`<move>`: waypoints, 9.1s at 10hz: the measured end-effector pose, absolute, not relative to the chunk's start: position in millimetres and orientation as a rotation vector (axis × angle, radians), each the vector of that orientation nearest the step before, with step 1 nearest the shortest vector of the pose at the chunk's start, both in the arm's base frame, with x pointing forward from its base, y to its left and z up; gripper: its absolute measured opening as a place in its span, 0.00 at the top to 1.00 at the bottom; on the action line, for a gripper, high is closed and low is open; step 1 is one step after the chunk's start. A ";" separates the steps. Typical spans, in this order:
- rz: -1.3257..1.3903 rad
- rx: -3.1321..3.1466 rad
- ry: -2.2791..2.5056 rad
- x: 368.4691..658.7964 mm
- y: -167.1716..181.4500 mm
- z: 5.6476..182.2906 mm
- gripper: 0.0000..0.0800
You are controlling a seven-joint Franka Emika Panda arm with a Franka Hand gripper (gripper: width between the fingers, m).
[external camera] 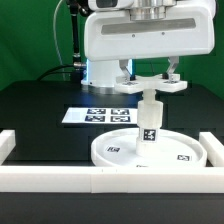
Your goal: Assemble round table
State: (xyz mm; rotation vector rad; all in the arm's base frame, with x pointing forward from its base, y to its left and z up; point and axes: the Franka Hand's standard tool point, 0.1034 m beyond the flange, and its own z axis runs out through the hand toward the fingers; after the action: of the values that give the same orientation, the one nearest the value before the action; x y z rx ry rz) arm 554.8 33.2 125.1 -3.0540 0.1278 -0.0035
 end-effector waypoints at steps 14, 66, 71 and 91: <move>-0.053 -3.065 0.133 561.5 29.3 103.0 0.45; 0.016 -2.319 1.717 567.4 51.9 137.5 0.19; -0.070 -2.714 1.129 566.7 48.7 133.3 0.19; -0.099 -2.869 -1.245 565.9 44.7 117.4 0.19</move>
Offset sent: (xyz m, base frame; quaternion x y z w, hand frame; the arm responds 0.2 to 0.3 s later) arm 0.0035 -0.0027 -0.0057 0.0043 -0.0040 -0.0110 0.9999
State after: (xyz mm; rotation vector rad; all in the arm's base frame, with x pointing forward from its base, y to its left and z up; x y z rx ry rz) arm 565.9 44.7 117.4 -2.8692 -1.2454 -0.0989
